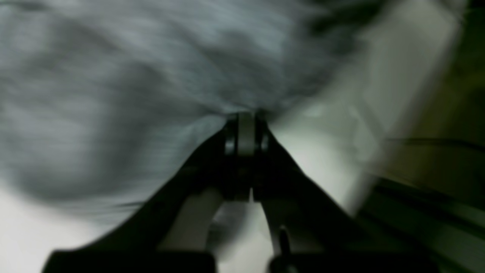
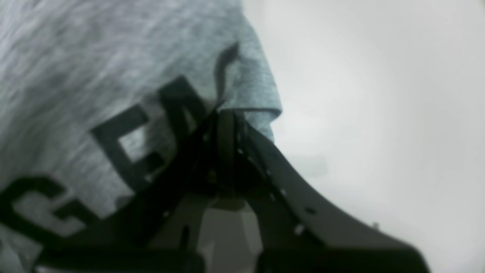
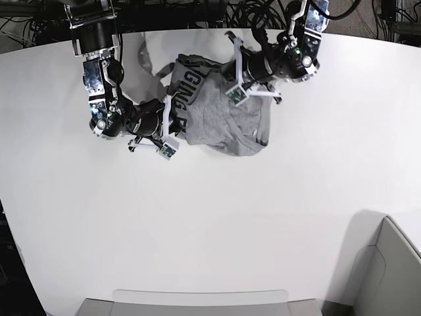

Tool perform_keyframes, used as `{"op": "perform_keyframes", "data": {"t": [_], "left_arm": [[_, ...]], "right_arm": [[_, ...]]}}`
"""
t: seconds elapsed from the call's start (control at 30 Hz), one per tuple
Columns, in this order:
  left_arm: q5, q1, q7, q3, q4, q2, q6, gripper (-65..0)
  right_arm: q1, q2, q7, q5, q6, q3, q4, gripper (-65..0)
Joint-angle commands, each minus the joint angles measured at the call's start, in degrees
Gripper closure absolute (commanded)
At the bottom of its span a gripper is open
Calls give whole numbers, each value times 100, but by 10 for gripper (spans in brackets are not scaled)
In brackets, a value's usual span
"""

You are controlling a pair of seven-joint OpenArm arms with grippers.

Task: Fold the T-shirt properly
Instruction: 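Press and tuck the bundle's edges with both grippers, then carry the bundle with the left gripper aside and release it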

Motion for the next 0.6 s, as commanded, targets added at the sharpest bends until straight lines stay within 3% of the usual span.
{"op": "perform_keyframes", "data": {"t": [0.0, 0.2, 0.37, 0.57], "left_arm": [[75, -34, -30, -245, 12, -11, 7, 0], [356, -772, -338, -1265, -674, -11, 7, 0], [339, -1458, -338, -1265, -1122, 24, 7, 0], [339, -1686, -320, -711, -858, 59, 7, 0]], "right_arm": [[-156, 26, -218, -60, 119, -32, 148, 0], [-938, 0, -227, -60, 119, -40, 825, 0], [-1360, -150, -227, -60, 119, -119, 1344, 0], [-1597, -387, -227, -51, 119, 48, 2214, 0]]}}
